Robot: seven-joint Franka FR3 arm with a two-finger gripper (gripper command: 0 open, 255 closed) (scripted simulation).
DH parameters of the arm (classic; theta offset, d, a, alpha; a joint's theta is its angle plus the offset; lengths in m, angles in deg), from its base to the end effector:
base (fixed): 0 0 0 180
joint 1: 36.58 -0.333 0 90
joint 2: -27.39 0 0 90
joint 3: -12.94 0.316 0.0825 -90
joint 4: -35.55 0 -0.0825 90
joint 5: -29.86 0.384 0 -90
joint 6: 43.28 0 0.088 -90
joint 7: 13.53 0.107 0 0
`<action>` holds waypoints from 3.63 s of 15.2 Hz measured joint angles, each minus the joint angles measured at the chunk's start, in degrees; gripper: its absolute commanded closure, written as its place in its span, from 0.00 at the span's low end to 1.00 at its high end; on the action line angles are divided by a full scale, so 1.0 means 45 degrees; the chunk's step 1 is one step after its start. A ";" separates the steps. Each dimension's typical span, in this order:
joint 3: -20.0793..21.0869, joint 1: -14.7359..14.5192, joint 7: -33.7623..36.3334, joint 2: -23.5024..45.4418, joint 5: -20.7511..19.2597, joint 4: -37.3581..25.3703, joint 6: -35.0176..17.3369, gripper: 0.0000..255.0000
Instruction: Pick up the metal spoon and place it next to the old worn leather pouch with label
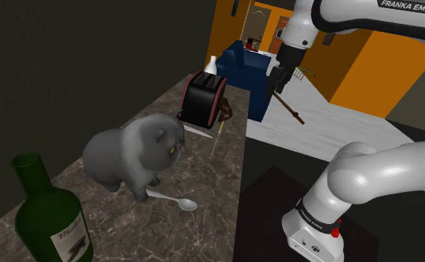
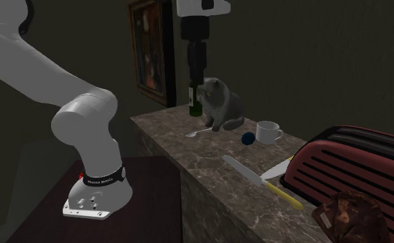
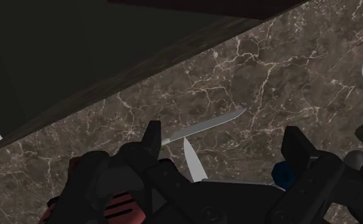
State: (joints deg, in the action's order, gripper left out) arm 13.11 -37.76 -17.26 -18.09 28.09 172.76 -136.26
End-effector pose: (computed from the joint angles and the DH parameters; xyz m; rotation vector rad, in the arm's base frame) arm 0.3091 0.0044 0.5793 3.1049 0.1384 0.0328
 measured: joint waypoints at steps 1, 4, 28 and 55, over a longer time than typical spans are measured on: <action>0.0000 0.0000 0.0000 0.0000 0.0000 0.0000 0.0000 0.00; 0.0350 -0.0262 0.0293 -0.0070 0.0354 0.0694 -0.0745 0.00; 0.4816 -0.2912 0.3092 0.5894 0.3018 0.3516 -1.1575 0.00; 0.5778 -0.2990 0.9717 1.2646 -0.4490 0.1362 -1.6449 1.00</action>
State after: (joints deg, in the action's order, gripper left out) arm 39.11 -51.22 26.47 38.82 7.89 178.89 -210.28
